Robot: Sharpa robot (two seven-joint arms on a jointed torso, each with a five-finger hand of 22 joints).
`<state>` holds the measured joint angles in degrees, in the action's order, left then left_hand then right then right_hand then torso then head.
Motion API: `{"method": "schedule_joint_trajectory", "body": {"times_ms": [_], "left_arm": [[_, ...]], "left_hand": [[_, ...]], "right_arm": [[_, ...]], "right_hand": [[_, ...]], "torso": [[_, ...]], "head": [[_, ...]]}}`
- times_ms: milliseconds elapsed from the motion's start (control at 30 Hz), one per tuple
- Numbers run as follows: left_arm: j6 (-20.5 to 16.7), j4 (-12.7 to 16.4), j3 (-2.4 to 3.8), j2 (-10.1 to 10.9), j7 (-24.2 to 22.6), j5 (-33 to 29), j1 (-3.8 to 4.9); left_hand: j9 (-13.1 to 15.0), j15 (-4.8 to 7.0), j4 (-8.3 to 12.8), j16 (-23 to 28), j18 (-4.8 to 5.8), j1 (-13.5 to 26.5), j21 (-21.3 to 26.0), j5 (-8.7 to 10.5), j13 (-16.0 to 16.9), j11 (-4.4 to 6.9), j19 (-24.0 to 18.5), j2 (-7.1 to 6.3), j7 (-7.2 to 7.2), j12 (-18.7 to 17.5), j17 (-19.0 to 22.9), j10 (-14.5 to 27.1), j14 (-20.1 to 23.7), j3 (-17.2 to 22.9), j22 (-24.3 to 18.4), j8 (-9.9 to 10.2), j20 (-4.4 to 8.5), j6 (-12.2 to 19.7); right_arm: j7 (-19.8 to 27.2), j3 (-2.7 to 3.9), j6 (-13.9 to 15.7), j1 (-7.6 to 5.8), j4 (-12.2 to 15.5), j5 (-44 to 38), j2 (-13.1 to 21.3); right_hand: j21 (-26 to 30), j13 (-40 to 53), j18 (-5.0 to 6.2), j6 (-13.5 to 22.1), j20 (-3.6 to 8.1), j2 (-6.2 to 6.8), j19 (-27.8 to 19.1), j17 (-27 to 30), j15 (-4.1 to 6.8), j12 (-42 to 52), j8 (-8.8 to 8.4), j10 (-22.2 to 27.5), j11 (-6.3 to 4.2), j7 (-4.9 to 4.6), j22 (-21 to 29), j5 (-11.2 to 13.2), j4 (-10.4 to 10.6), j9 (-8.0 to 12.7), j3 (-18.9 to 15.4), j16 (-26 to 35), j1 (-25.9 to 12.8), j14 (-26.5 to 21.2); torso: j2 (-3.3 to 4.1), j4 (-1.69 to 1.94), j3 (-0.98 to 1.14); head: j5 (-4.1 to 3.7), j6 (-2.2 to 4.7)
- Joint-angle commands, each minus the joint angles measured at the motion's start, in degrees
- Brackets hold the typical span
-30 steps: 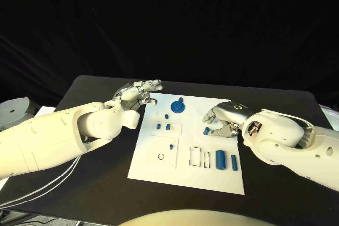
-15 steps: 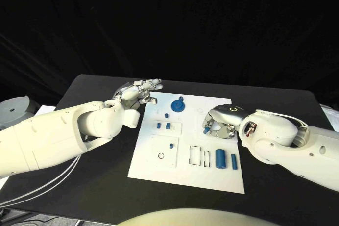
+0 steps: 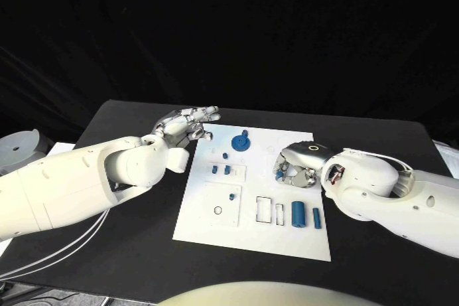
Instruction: Assemble the parts on the task board
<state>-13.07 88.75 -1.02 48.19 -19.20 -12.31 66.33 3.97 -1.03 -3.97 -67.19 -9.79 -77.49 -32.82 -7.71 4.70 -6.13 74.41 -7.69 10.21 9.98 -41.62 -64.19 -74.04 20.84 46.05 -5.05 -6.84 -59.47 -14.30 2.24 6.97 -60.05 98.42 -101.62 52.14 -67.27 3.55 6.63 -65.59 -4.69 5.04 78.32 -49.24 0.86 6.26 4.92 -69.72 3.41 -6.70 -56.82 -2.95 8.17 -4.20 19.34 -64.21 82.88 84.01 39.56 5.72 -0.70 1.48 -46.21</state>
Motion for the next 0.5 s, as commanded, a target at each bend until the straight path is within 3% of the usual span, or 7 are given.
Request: {"method": "schedule_joint_trajectory", "body": {"times_ms": [33,167,367,500], "left_arm": [[1.2,0.0,0.03,-0.1,0.0,0.2,0.02],[1.2,-0.1,0.02,-0.1,0.0,0.2,0.02],[1.2,-0.1,0.01,-0.1,0.0,1.3,0.02],[1.3,-0.1,0.01,-0.2,-0.1,1.8,0.02]], "left_hand": [[-0.1,-0.05,0.3,-0.2,-0.58,-0.5,0.3,-0.22,-0.1,0.02,-0.3,0.0,0.08,0.2,0.1,0.4,0.3,-0.2,-0.1,-0.2,0.27,0.0],[-0.1,-0.05,0.3,-0.2,-0.58,-0.5,0.3,-0.22,-0.1,0.02,-0.3,0.0,0.08,0.2,0.1,0.4,0.3,-0.2,-0.1,-0.2,0.27,0.0],[-0.1,-0.05,0.3,-0.2,-0.59,-0.5,0.3,-0.21,-0.1,0.04,-0.3,0.11,0.07,0.4,0.1,0.4,0.3,-0.2,-0.1,-0.3,0.26,0.0],[-0.1,-0.05,0.3,-0.2,-0.59,-0.5,0.4,-0.19,-0.1,0.02,-0.3,0.08,0.08,0.4,0.2,0.5,0.4,-0.2,-0.1,-0.3,0.26,0.0]], "right_arm": [[0.8,-0.05,4.0,0.11,0.3,-1.0,0.1],[1.4,0.03,6.4,0.11,1.0,-0.1,0.5],[2.2,0.46,8.7,-0.15,2.3,2.2,1.6],[3.3,0.79,10.3,-0.61,4.1,4.3,2.5]], "right_hand": [[-0.5,0.1,-0.08,-0.6,0.06,-0.53,0.5,-0.5,0.47,-0.5,0.35,-0.8,-0.08,-0.04,-0.4,0.2,0.4,-0.2,0.3,-0.5,-0.3,1.4],[-0.7,0.1,-0.09,-0.9,0.21,-0.61,0.6,-0.9,0.66,-0.7,0.32,-1.3,-0.24,0.02,-0.5,0.1,0.2,-0.2,1.0,-0.9,0.1,1.3],[-0.8,0.1,-0.09,-1.1,0.29,-0.6,0.6,-1.0,0.72,-1.0,0.21,-1.5,-0.25,-0.03,-0.5,0.1,0.1,-0.2,1.7,-1.0,0.5,1.2],[-0.8,0.1,-0.09,-1.1,0.34,-0.48,0.6,-0.9,0.75,-1.3,0.09,-1.5,-0.22,-0.13,-0.5,0.1,-0.2,-0.2,2.1,-1.0,0.8,1.1]], "torso": [[-0.05,0.01,0.02],[-0.05,-0.03,0.06],[-0.09,-0.15,-0.12],[-0.06,-0.11,0.03]], "head": [[-0.09,0.01],[-0.13,0.06],[-0.22,0.24],[-0.17,0.25]]}}
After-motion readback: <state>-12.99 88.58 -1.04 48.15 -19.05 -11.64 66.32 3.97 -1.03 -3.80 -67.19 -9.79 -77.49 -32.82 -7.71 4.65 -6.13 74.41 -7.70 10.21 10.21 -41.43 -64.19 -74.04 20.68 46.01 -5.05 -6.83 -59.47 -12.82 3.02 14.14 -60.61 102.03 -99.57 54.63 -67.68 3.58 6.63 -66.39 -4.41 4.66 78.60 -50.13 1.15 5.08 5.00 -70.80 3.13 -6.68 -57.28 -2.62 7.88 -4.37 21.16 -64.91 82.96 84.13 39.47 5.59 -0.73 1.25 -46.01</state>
